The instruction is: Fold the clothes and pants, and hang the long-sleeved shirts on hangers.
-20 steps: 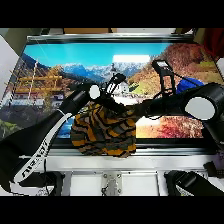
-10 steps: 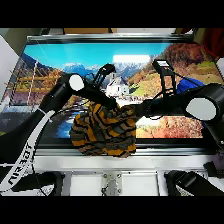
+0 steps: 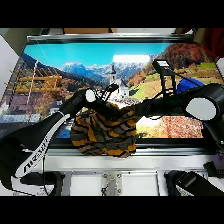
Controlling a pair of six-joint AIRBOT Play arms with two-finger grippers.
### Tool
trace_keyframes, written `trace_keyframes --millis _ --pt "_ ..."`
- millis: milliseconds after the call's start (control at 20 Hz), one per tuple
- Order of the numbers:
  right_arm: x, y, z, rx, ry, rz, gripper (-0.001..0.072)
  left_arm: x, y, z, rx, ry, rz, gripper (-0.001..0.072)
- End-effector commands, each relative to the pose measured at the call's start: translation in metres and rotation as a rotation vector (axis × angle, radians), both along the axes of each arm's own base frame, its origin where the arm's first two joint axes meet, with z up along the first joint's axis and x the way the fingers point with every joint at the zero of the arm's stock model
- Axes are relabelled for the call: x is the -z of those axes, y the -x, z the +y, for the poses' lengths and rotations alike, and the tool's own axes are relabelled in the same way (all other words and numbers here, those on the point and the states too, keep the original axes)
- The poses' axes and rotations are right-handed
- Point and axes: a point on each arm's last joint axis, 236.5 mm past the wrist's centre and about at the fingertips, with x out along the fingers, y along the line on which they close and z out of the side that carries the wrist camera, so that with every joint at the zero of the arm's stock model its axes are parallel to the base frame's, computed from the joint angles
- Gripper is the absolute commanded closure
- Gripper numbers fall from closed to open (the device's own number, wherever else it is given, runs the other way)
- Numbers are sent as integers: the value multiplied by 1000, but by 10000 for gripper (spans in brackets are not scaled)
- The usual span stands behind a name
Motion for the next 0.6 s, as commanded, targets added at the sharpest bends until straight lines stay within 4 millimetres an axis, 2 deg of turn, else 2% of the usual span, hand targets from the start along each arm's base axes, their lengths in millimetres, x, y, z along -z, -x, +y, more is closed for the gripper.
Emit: trace_keyframes --millis 0,50,100,150,250,300,400,550 --pt "0 0 -1 2 2 -1 694 21 -38 56 -165 -170 -50 567" --pt "0 -1 -2 4 6 -4 694 13 -48 71 -206 -172 -62 697" --pt "0 -3 -4 8 15 -10 694 -2 -57 83 -245 -153 -81 693" --pt "0 -6 -9 15 34 -23 695 -25 -67 95 -289 -121 -117 693" --pt "-8 -14 -16 9 68 -74 695 -83 -76 118 -350 -66 -224 693" --pt "-18 -18 -17 -5 73 -112 695 -112 -73 127 -367 -42 -271 693" --pt "-42 -27 -12 -29 49 -193 695 -163 -53 139 -371 -7 -342 693" --pt "-67 -33 -8 -26 10 -261 695 -215 1 138 -318 30 -386 693"
